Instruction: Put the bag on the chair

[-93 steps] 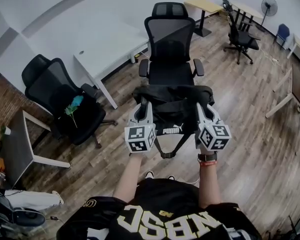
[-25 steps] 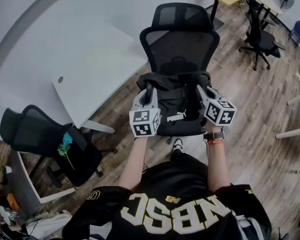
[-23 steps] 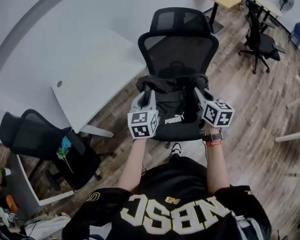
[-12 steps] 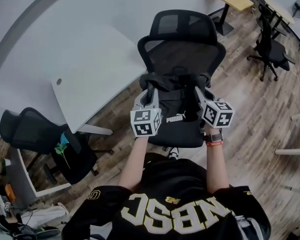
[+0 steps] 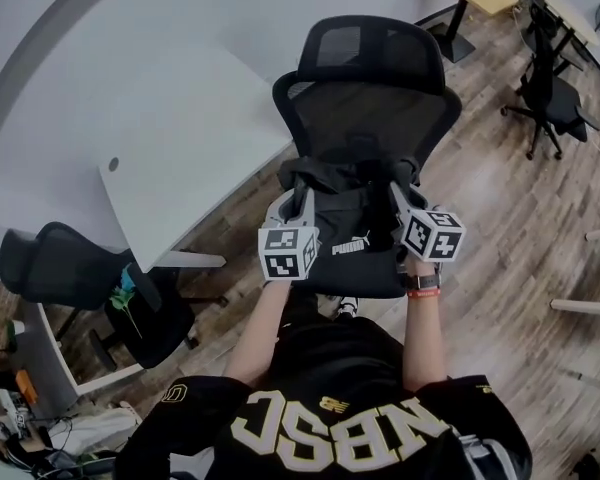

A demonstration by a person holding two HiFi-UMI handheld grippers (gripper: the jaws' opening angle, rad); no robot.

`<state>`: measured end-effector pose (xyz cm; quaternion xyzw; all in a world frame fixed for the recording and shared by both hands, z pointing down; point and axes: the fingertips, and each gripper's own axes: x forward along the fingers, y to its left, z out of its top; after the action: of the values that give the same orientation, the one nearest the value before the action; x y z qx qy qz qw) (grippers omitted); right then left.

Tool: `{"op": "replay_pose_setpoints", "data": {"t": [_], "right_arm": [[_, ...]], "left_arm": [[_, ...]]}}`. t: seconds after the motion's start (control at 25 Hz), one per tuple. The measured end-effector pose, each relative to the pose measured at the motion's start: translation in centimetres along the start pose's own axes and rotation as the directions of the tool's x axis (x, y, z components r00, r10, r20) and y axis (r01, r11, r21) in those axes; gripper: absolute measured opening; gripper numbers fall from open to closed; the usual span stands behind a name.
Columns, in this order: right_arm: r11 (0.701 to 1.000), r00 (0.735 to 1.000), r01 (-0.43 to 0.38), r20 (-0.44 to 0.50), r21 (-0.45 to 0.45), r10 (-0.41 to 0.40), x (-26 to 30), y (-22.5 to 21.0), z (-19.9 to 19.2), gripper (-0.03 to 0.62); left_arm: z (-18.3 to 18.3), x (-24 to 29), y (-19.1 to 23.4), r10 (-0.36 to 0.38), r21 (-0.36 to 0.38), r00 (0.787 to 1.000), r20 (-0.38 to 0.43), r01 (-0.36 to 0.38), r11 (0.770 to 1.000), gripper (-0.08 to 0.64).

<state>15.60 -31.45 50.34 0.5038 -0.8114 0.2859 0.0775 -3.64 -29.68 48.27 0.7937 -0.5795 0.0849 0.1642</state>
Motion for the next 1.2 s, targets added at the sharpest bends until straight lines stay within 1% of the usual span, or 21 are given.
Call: {"op": "replay_pose_setpoints", "data": {"t": [0.08,0.2,0.28,0.48,0.6,0.68,0.92,1.08,1.2], "right_arm": [[1.000,1.000,0.016,-0.015,0.015,-0.015,0.6,-0.2,-1.0,0.049],[0.999,0.998,0.053,-0.018,0.005,-0.053,1.2,-1.2,-1.9,0.049],[0.997,0.997,0.071,-0.032,-0.001,-0.071,1.6,-2.1,-2.7,0.049],[0.994,0.991,0.099,-0.097,0.040,-0.094,3.1,-3.7,-5.9,0.049],[0.992,0.982,0.122,-0.149,0.016,-0.119,4.2,-4.6,-7.7,0.052],[0.991,0.975,0.131,-0.183,0.015,-0.126,4.9,-5.4,-9.0,0.054],[0.986,0.956,0.146,-0.265,0.075,-0.121,7.4,-8.6,-12.6,0.054],[0.983,0.943,0.159,-0.311,0.092,-0.123,8.7,-9.8,-15.3,0.054],[0.982,0.935,0.167,-0.329,0.087,-0.130,9.6,-10.6,-16.6,0.054]], "left_arm": [[-0.9,0.8,0.9,0.001,-0.006,1.000,-0.024,-0.001,1.000,0.040],[-2.4,2.3,1.6,0.001,0.010,0.998,-0.064,0.000,1.000,0.040],[-3.5,3.2,1.7,-0.006,0.008,0.996,-0.091,0.007,1.000,0.040],[-6.5,4.8,2.3,-0.019,-0.012,0.987,-0.158,0.017,1.000,0.040],[-8.2,5.9,2.8,-0.018,-0.019,0.981,-0.191,0.015,1.000,0.040],[-9.6,6.6,3.1,-0.012,-0.025,0.976,-0.219,0.007,1.000,0.040],[-14.2,10.0,3.6,-0.013,-0.055,0.948,-0.317,-0.005,0.998,0.040],[-17.1,11.3,4.1,-0.021,-0.076,0.933,-0.360,-0.007,0.997,0.040],[-19.1,12.1,4.5,-0.022,-0.081,0.922,-0.386,-0.011,0.997,0.040]]}}
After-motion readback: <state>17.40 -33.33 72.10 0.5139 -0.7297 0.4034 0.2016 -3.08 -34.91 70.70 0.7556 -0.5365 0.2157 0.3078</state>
